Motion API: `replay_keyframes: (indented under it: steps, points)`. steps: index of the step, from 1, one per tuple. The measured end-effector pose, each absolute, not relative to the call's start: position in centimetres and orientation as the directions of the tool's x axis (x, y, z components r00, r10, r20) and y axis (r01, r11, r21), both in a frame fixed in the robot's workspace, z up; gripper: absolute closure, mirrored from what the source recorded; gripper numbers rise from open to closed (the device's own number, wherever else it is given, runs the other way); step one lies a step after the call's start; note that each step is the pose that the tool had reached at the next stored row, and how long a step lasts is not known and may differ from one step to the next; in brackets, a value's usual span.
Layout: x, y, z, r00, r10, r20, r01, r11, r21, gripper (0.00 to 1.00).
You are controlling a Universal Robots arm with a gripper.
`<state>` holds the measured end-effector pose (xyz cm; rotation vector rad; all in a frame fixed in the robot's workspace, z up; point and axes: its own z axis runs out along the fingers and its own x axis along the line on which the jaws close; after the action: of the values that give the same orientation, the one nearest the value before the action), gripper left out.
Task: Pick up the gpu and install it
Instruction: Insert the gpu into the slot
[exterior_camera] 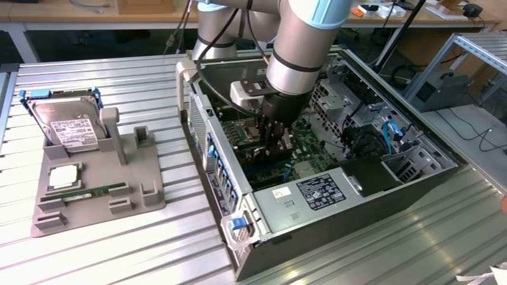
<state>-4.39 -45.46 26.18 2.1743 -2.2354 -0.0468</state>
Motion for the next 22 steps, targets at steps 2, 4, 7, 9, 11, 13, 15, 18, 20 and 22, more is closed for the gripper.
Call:
replay_keyframes:
  steps: [2,4,7,9,11,13,15,18,20,22]
  points:
    - [-4.39,-45.45,26.2,-0.028,-1.0,-0.005,-0.999,0.028,0.037,0.73]
    - [-4.39,-45.45,26.34,-0.028,-1.0,-0.005,-0.999,0.028,0.037,0.73]
    - [-4.4,-45.48,26.34,-0.028,-1.0,-0.005,-0.999,0.028,0.037,0.73]
    - [-4.39,-45.51,26.34,-0.032,-0.999,-0.004,-0.999,0.032,0.037,0.73]
    - [-4.39,-45.51,26.32,-0.034,-0.999,-0.003,-0.999,0.034,0.037,0.73]
    - [-4.39,-45.51,26.22,-0.034,-0.999,-0.003,-0.999,0.034,0.037,0.73]
    - [-4.39,-45.51,26.15,-0.034,-0.999,-0.004,-0.999,0.034,0.037,0.73]
    - [-4.4,-45.52,26.13,-0.034,-0.999,-0.004,-0.999,0.034,0.037,0.73]
    - [-4.4,-45.53,26.14,-0.035,-0.999,-0.004,-0.999,0.035,0.037,0.73]
    - [-4.4,-45.53,26.13,-0.035,-0.999,-0.004,-0.999,0.035,0.037,0.73]
